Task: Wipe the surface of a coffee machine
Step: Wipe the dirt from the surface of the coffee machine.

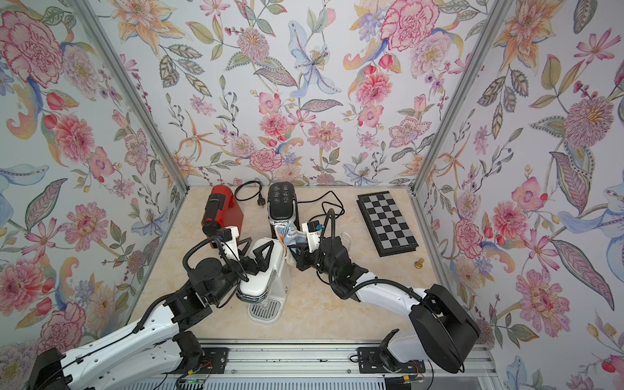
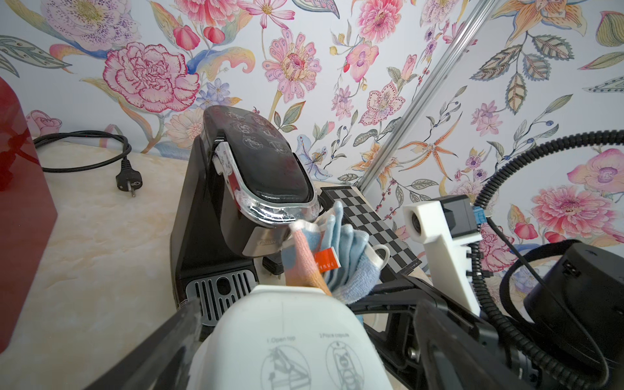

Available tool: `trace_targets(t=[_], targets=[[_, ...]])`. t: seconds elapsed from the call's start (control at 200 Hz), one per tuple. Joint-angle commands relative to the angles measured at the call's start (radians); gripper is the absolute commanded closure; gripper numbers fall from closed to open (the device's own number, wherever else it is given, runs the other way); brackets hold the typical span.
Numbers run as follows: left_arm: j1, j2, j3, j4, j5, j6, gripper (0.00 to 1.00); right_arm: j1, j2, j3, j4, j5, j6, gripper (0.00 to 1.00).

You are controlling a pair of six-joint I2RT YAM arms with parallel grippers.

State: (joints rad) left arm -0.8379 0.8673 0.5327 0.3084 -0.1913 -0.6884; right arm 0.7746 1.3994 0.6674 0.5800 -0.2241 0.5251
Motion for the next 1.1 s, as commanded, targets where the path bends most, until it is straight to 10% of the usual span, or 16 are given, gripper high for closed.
trace_targets(t=[0.0, 0.63, 1.096], targets=[[-0.009, 0.067, -0.054, -0.177, 0.051, -0.015, 0.01, 0.029, 0.058, -0.027, 0.024, -0.064, 0.033, 1.00], [-0.009, 0.051, -0.072, -0.176, 0.049, -0.021, 0.01, 0.084, 0.269, -0.153, 0.196, -0.062, 0.124, 1.00], [-0.009, 0.046, -0.088, -0.149, 0.057, -0.026, 0.01, 0.250, 0.155, -0.077, -0.260, 0.112, 0.060, 1.00]])
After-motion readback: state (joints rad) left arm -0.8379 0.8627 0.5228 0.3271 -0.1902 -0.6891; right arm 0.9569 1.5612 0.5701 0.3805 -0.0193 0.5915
